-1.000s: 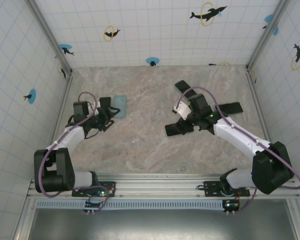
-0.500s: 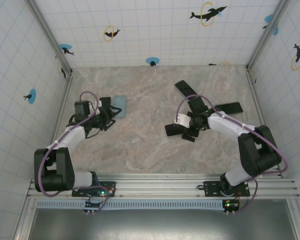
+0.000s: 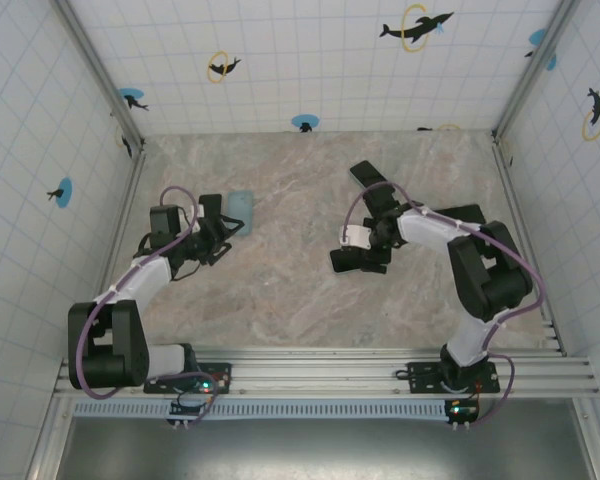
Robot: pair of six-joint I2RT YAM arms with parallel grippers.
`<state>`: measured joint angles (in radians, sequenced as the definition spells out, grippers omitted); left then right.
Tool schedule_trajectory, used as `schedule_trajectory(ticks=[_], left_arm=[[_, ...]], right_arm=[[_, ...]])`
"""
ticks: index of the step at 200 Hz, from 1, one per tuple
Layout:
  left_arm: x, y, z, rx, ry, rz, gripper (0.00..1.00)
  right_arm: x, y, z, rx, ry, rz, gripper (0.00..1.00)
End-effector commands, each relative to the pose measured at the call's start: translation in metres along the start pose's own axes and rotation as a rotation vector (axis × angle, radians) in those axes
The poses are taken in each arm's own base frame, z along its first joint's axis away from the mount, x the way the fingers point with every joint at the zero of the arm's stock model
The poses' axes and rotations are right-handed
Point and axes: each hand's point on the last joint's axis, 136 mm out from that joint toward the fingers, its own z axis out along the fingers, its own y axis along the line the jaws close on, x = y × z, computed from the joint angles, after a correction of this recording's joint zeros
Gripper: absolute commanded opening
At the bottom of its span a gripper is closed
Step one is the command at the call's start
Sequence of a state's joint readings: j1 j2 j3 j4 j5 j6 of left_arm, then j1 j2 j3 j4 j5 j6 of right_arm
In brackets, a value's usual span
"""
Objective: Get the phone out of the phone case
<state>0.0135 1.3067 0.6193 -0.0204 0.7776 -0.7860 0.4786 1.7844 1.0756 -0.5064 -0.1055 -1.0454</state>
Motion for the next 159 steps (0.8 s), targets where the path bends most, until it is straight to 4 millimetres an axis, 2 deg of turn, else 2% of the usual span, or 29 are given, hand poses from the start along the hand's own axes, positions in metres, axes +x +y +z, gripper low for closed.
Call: schedule_trajectory(ticks=[1, 46, 93, 159], left_arm=[[0.002, -0.007, -0.003, 0.02, -0.002, 0.031, 0.89], [0.003, -0.01, -0.004, 0.022, 0.0, 0.043, 0.89], [0.006, -0.008, -0.004, 0.021, 0.006, 0.04, 0.89], [0.011, -0.005, -0.004, 0.023, 0.015, 0.037, 0.89]], right_arm=[[-0.002, 0.001, 0.004, -0.039, 0.019, -0.076, 0.99], [-0.002, 0.013, 0.012, -0.114, 0.022, -0.074, 0.99], [0.01, 0.033, 0.02, -0.171, 0.079, -0.102, 0.96], [0.028, 0.054, 0.014, -0.192, 0.124, -0.101, 0.81]])
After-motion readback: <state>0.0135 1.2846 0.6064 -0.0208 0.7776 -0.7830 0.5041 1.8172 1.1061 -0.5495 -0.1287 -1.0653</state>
